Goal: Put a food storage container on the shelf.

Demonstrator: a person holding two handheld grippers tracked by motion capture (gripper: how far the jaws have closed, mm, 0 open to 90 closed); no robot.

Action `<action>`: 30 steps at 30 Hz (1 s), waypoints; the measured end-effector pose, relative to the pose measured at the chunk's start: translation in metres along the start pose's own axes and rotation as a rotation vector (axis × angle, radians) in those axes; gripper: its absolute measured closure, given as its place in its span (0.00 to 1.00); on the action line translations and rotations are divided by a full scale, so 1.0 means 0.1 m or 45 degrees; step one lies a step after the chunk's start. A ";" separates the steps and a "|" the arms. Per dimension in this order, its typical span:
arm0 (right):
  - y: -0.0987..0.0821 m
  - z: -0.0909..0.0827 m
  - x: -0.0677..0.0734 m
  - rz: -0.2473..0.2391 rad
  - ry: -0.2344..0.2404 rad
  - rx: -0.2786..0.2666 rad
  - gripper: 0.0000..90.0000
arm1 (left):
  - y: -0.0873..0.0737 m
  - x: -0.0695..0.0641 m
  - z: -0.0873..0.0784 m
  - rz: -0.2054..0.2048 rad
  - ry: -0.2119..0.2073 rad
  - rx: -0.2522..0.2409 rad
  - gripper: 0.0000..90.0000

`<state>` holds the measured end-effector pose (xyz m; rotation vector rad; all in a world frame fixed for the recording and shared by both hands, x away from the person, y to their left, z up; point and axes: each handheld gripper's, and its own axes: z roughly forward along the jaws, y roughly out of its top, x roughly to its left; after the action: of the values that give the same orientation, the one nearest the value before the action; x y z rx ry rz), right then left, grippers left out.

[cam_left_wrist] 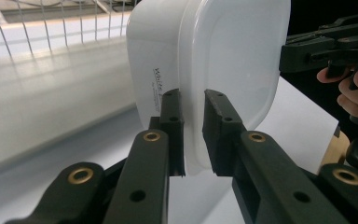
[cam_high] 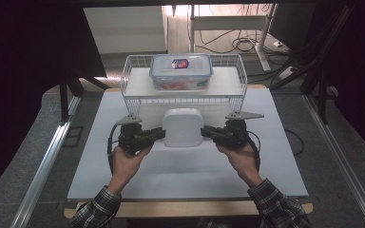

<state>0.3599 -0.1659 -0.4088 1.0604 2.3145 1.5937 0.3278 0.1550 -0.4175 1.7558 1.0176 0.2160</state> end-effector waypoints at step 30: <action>0.72 -0.11 0.03 -0.056 -0.020 -0.096 0.87 | 0.72 -0.02 -0.21 0.070 0.018 -0.080 0.88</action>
<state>0.3862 -0.1581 -0.3411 0.9950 2.2325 1.6368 0.3525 0.1614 -0.3475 1.7284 0.9639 0.2925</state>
